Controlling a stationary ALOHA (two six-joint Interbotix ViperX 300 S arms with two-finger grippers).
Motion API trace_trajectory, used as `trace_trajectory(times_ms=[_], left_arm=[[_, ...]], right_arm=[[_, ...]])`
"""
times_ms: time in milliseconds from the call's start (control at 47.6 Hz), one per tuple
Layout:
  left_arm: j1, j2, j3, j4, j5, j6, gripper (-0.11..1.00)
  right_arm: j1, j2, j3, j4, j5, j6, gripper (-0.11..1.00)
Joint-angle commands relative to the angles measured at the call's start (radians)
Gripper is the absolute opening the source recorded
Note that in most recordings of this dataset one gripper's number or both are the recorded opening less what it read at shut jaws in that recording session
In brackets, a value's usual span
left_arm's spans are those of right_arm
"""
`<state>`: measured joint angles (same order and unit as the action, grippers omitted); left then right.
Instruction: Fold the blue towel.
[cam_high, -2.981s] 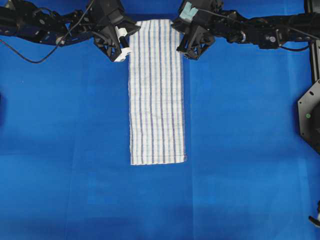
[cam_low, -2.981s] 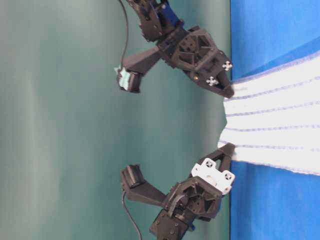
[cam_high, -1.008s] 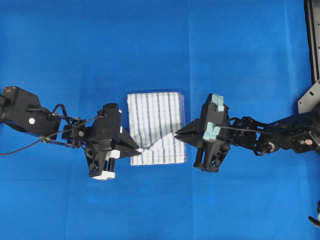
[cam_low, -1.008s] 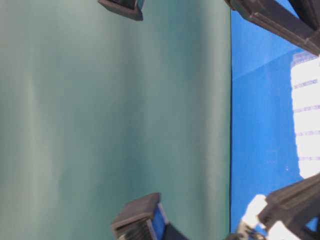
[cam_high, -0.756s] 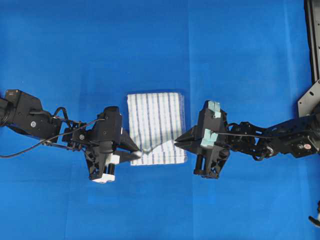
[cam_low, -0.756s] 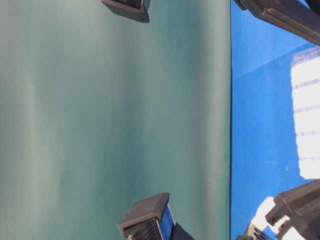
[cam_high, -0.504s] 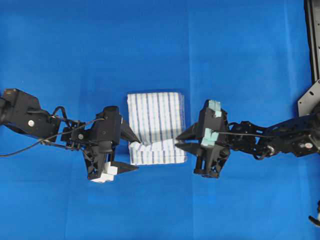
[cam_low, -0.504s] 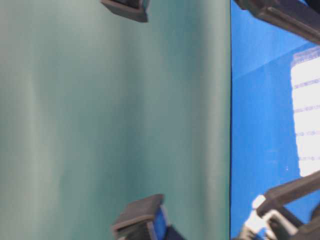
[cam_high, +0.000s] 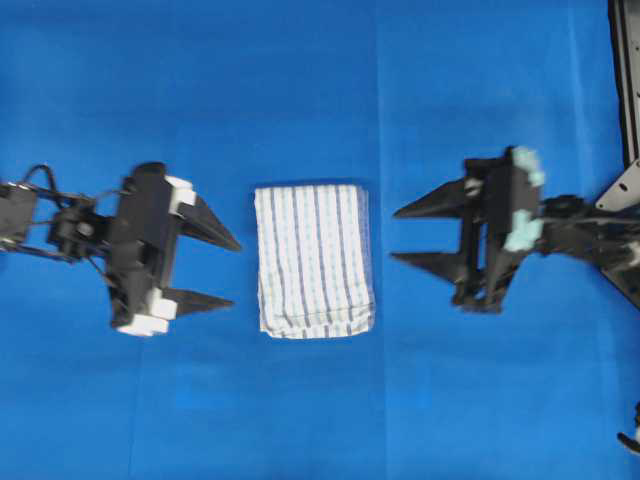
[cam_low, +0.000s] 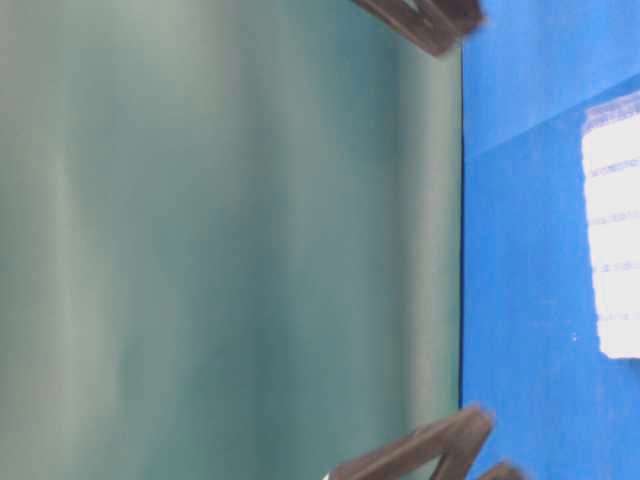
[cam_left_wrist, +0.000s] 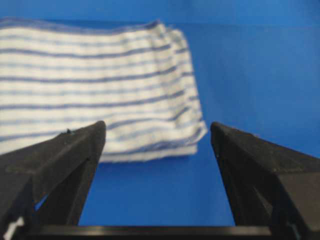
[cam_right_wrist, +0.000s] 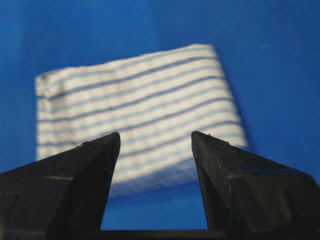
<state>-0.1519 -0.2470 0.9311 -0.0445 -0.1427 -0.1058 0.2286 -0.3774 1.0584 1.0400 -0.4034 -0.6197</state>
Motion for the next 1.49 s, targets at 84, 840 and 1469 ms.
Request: trace_trajectory(times_ms=[84, 840, 1469], left_arm=[[0.043, -0.126, 0.107, 0.002, -0.058, 0.015, 0.8], [0.087, -0.692, 0.537, 0.002, -0.17, 0.133, 0.79], [0.135, -0.782, 0.566, 0.005, -0.132, 0.152, 0.79]], right_arm=[[-0.02, -0.19, 0.089, -0.003, -0.008, -0.058, 0.89], [-0.02, -0.471, 0.357, 0.003, -0.028, -0.112, 0.89], [-0.021, -0.471, 0.36, 0.005, -0.078, -0.114, 0.87]])
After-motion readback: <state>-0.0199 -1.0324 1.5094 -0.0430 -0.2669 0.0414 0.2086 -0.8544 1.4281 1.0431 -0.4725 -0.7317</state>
